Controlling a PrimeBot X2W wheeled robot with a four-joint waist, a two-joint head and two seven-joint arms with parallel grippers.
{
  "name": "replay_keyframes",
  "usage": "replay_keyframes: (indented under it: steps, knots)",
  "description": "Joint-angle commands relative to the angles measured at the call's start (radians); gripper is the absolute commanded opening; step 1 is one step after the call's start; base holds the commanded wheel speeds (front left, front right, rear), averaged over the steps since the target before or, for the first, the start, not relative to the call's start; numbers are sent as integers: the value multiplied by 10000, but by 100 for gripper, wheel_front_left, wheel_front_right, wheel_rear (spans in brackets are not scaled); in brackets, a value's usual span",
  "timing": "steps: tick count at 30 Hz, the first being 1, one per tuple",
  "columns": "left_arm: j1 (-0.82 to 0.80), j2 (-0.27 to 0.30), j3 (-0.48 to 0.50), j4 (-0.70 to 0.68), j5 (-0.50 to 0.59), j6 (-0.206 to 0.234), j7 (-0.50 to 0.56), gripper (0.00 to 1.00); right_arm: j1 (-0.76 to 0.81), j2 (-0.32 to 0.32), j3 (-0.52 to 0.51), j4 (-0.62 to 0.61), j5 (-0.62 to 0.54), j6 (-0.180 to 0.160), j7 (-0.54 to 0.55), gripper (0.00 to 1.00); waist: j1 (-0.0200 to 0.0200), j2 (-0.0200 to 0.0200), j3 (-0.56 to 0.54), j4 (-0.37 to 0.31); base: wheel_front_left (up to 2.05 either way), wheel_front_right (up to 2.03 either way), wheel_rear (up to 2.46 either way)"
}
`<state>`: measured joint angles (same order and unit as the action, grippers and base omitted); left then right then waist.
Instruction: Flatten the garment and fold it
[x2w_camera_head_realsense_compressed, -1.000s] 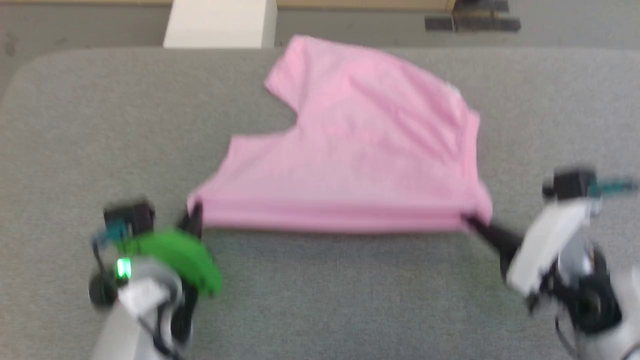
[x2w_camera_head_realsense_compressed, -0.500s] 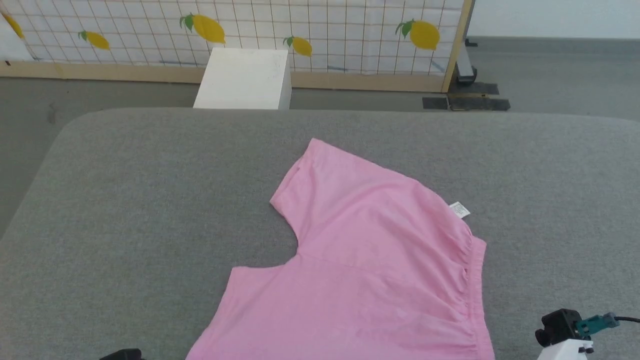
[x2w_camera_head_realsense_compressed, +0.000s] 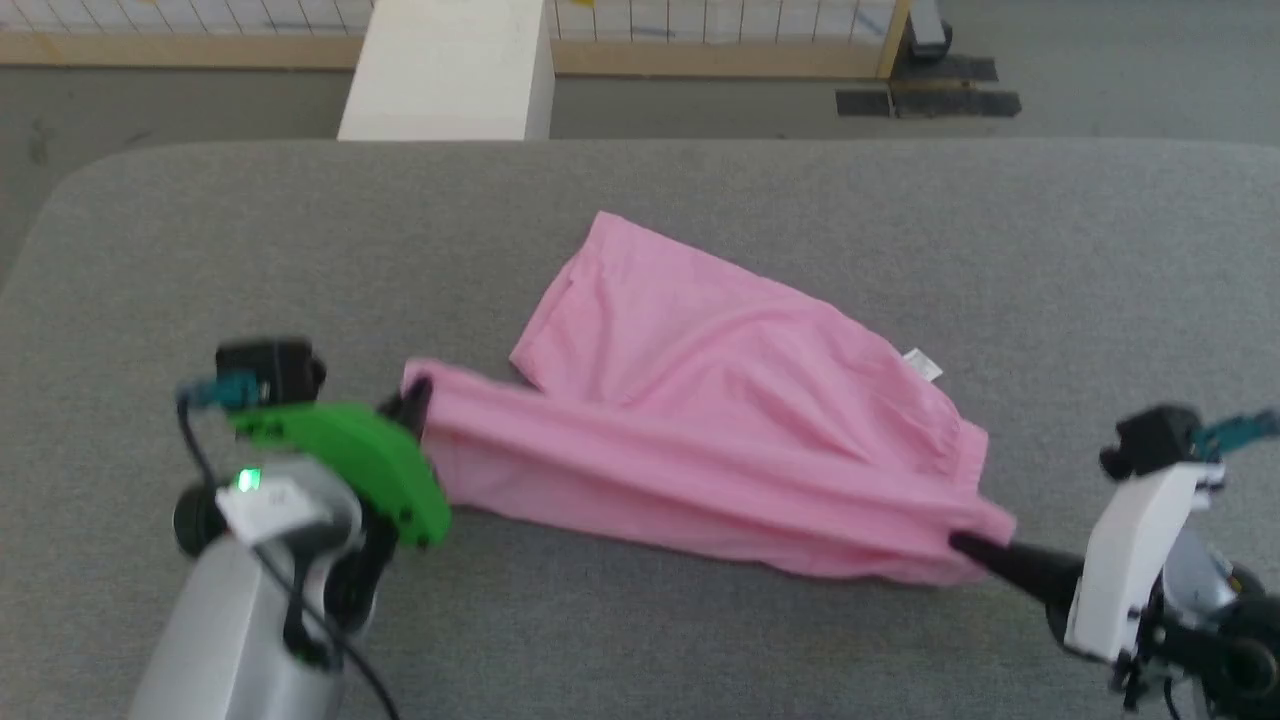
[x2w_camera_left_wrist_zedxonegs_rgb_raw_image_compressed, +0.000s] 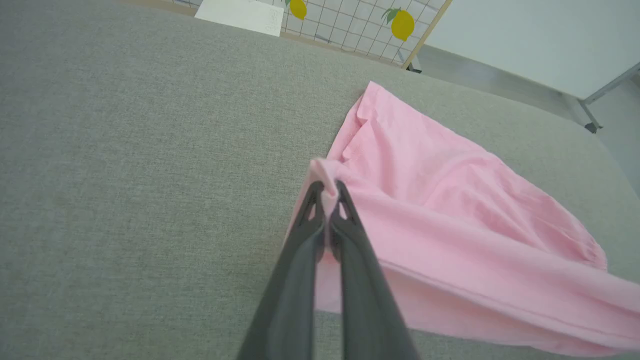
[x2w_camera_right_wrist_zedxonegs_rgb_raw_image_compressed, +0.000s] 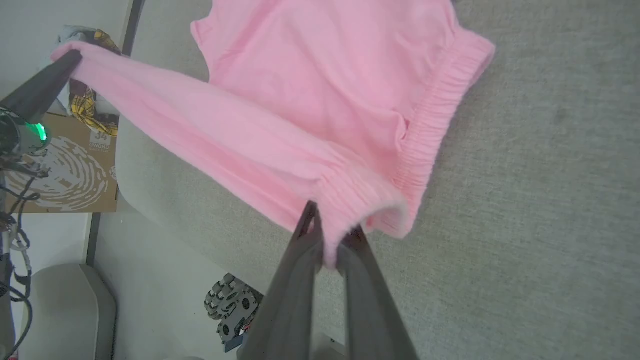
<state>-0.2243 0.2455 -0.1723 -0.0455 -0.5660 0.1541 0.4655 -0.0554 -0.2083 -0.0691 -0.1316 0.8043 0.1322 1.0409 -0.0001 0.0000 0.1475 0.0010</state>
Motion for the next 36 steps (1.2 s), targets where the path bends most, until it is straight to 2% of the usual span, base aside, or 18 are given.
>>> replay_keyframes:
  steps: [1, 6, 12, 19, 26, 27, 28, 29, 36]
  knots:
    - [-764, 8, -69, 407, 95, -147, 59, 0, -460, -6, -118, 129, -88, -15, 116, 0, 1, 0, 788, -316, 0, 0, 0]
    - [-3367, -168, -437, 2391, 224, -572, 339, 0, -2040, 187, -332, 750, -245, -15, 434, 0, 1, 0, 1780, -724, 0, 0, 0]
    - [-5521, -288, -590, 4381, 459, -730, 287, 0, -3468, 492, -209, 1627, -343, -15, 491, 0, 1, 0, 2767, -1303, 0, 0, 0]
    - [-7177, -347, -736, 5915, 699, -875, -10, 0, -4430, 595, 110, 2402, -325, -15, 128, 0, 1, 0, 3504, -1821, 0, 0, 0]
    - [-7900, -436, -900, 7089, 812, -1015, -404, 0, -4735, 521, 504, 2939, -130, -15, -442, 0, 1, 0, 3745, -2076, 0, 0, 0]
    - [-7923, -443, -898, 7201, 807, -1020, -466, 13, -4749, 545, 523, 2956, -78, -15, -588, 4, 1, 0, 3740, -2089, 0, 0, 0]
    - [-7943, -452, -882, 7327, 791, -1022, -563, 69, -4757, 569, 552, 2975, -8, -15, -771, 47, 1, 0, 3717, -2098, 0, 0, 0]
    - [-7954, -453, -861, 7401, 785, -1023, -695, 100, -4753, 563, 586, 2991, 29, -15, -901, 100, 1, 0, 3686, -2094, 0, 0, 0]
    - [-7819, -487, -417, 7642, 574, -985, -2324, 100, -4280, 364, 475, 2549, 140, -15, -2570, 100, 1, 0, 2976, -1823, 0, 0, 0]
